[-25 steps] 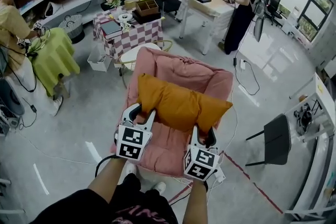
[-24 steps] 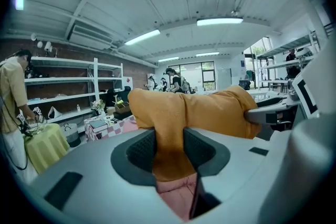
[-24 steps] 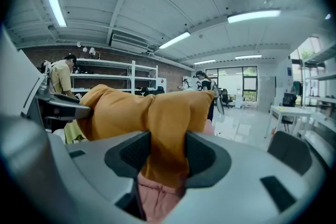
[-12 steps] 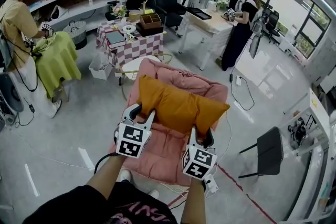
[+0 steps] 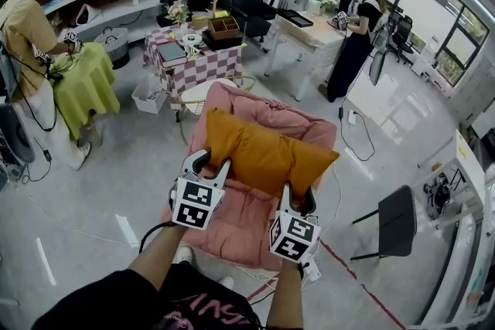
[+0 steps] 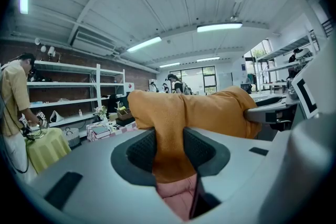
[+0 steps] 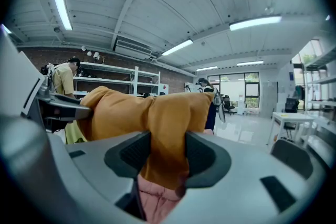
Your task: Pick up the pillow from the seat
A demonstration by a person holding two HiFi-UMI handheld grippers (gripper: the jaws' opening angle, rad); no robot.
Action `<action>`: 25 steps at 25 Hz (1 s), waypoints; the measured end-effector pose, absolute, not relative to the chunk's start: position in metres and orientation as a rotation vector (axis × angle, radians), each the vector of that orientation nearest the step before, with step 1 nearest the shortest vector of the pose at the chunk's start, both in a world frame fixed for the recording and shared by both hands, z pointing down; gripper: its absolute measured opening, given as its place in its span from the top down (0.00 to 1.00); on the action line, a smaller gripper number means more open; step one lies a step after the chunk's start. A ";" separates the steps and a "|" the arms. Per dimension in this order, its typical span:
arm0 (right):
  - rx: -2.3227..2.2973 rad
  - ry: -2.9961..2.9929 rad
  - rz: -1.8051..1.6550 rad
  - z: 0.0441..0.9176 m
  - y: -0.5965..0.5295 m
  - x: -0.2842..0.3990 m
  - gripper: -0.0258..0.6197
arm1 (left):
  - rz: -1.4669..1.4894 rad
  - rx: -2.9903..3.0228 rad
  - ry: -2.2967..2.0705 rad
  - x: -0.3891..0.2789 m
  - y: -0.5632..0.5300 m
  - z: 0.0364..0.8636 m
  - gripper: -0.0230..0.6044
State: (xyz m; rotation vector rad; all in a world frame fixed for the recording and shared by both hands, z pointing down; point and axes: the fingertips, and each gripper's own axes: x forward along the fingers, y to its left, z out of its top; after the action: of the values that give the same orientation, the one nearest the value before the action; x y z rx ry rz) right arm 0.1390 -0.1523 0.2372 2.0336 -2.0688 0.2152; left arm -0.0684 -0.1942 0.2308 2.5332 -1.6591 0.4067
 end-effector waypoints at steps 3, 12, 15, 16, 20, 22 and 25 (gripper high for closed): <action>2.031 -2.068 0.214 0.238 -0.154 0.139 0.62 | 0.407 2.532 -1.661 -0.068 -0.195 0.232 0.71; 2.018 -2.072 0.219 0.241 -0.154 0.137 0.62 | 0.404 2.510 -1.668 -0.071 -0.192 0.236 0.71; 2.016 -2.076 0.218 0.240 -0.154 0.137 0.62 | 0.401 2.505 -1.667 -0.071 -0.192 0.236 0.71; 2.016 -2.077 0.218 0.240 -0.153 0.138 0.62 | 0.399 2.504 -1.668 -0.070 -0.192 0.236 0.71; 2.012 -2.073 0.227 0.244 -0.154 0.137 0.62 | 0.403 2.498 -1.666 -0.071 -0.192 0.241 0.71; 2.012 -2.070 0.231 0.247 -0.155 0.138 0.62 | 0.408 2.498 -1.662 -0.071 -0.193 0.244 0.71; 2.012 -2.066 0.231 0.251 -0.155 0.138 0.62 | 0.412 2.497 -1.659 -0.070 -0.193 0.249 0.71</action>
State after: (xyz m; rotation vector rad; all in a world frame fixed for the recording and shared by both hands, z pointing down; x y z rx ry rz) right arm 0.1381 -0.1553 0.2510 2.0116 -2.0659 0.2309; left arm -0.0704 -0.1932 0.2488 2.4970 -1.6593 0.4119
